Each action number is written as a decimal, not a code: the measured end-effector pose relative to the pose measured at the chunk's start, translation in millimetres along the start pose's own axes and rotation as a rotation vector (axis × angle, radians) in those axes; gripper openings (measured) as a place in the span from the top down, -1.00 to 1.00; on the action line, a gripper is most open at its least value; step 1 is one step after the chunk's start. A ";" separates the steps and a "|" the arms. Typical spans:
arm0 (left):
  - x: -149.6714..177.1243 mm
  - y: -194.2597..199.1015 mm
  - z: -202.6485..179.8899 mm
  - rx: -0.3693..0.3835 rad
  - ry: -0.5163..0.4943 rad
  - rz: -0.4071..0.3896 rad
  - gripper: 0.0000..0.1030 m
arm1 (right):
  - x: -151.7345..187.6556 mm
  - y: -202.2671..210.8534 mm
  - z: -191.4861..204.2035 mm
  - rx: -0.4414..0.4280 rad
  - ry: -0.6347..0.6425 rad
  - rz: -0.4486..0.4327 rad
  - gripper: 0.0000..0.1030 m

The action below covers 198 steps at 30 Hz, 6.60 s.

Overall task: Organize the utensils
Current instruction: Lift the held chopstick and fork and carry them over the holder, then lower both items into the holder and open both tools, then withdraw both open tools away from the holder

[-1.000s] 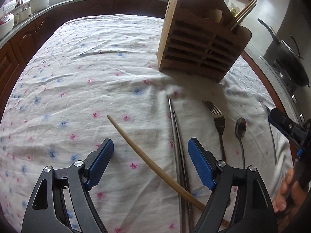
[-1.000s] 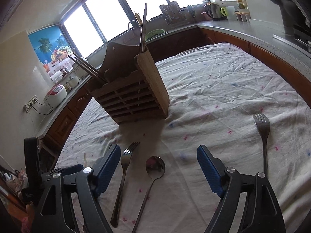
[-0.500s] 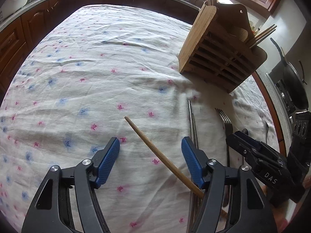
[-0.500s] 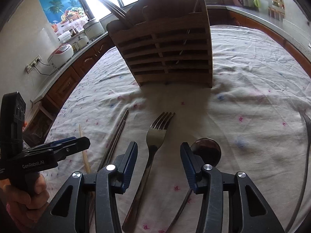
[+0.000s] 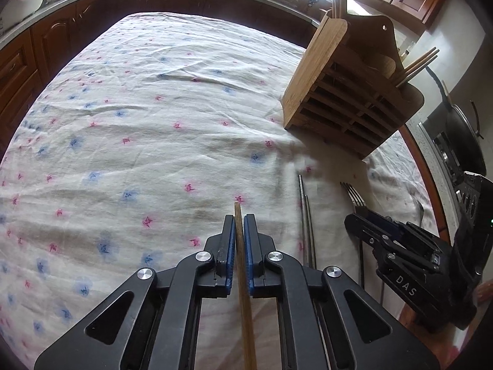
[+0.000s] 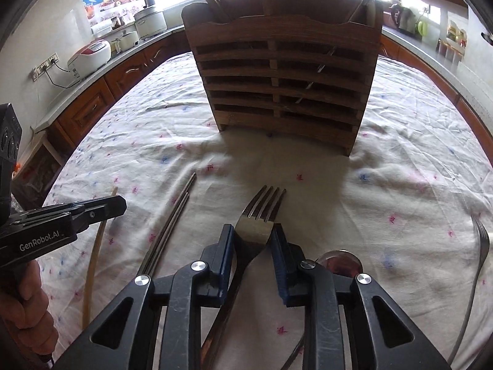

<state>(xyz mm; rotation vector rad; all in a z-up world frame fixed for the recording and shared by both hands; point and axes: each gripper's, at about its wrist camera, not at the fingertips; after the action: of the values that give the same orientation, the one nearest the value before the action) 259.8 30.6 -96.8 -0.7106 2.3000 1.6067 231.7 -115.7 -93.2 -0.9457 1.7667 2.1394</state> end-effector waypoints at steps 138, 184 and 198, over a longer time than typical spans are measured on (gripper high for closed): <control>-141.5 55.7 -91.7 0.182 -0.003 -0.470 0.81 | -119.1 45.7 -69.8 -0.036 -0.052 -0.339 0.54; -32.3 133.1 -52.3 -0.058 -0.068 -0.543 -1.00 | -46.4 118.1 -57.0 -0.008 -0.129 -0.462 -0.42; 48.2 160.5 -45.1 -0.092 -0.133 -0.590 -1.00 | 16.6 175.0 -33.7 0.030 -0.114 -0.582 -0.78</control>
<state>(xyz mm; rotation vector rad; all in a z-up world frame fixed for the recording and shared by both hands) 138.6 20.8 27.0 -1.1339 1.7051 1.4240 136.4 -196.5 34.9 -1.1324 1.2607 1.7468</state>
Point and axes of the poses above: each gripper's, at about its wrist camera, not at the fingertips, and y roughly against the way its jaws point, z to its left, x to its underside, and after that the axes turned 7 degrees about y, right-handed
